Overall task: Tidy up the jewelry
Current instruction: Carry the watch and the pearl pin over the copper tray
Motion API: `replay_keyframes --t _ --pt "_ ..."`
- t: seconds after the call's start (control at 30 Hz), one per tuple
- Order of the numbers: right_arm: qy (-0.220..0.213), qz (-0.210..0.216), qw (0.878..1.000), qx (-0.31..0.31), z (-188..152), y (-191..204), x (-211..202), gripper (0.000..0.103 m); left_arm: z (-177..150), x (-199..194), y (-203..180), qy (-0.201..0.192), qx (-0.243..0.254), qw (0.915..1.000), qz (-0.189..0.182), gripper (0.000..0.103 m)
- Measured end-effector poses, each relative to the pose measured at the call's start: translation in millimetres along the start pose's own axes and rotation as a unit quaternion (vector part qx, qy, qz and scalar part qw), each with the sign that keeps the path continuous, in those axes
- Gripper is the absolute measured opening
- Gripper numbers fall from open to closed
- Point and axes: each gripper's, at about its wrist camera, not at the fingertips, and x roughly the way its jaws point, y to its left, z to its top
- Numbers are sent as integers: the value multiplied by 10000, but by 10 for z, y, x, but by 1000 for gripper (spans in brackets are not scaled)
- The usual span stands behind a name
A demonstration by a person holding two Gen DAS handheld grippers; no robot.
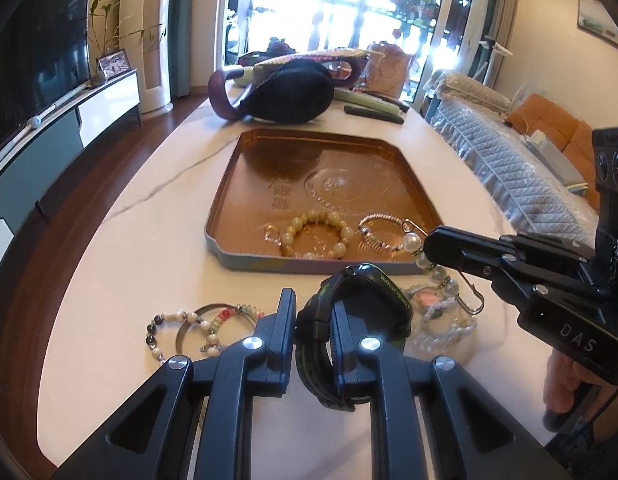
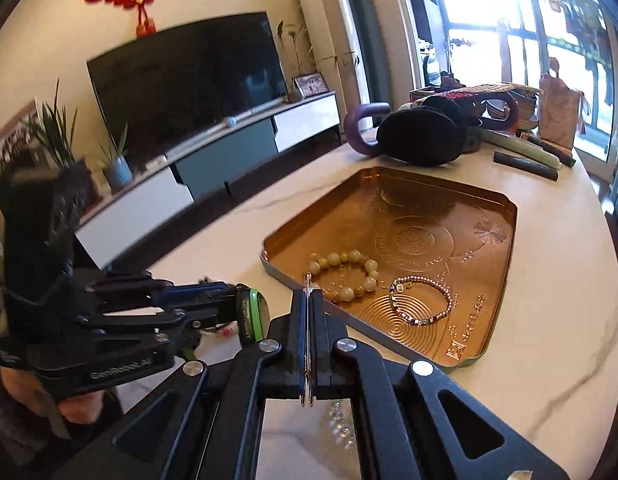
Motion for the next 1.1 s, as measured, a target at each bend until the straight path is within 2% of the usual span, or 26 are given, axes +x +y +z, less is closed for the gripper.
replay_keyframes --t 0.17,0.4,0.67,0.8,0.93,1.1 --pt "-121 7 9999 -29 43 23 -89 1 124 -116 -14 -222 -7 9997 -68 17" --pt "-330 -127 9993 -137 158 61 -106 1 365 -149 -69 -477 93 9988 35 16" --pt "-667 -201 9970 -338 396 85 -202 1 674 -151 -177 -673 311 9972 1 16" --pt "-806 -216 9959 -338 552 -30 -243 1 872 -136 -179 -858 397 9955 -4 16" --pt "-880 -329 9950 -350 666 -177 -222 1 1058 -28 -102 -939 406 9948 31 17" --pt "-766 -424 9957 -317 694 -338 -79 1 1130 219 97 -801 283 9964 4 16"
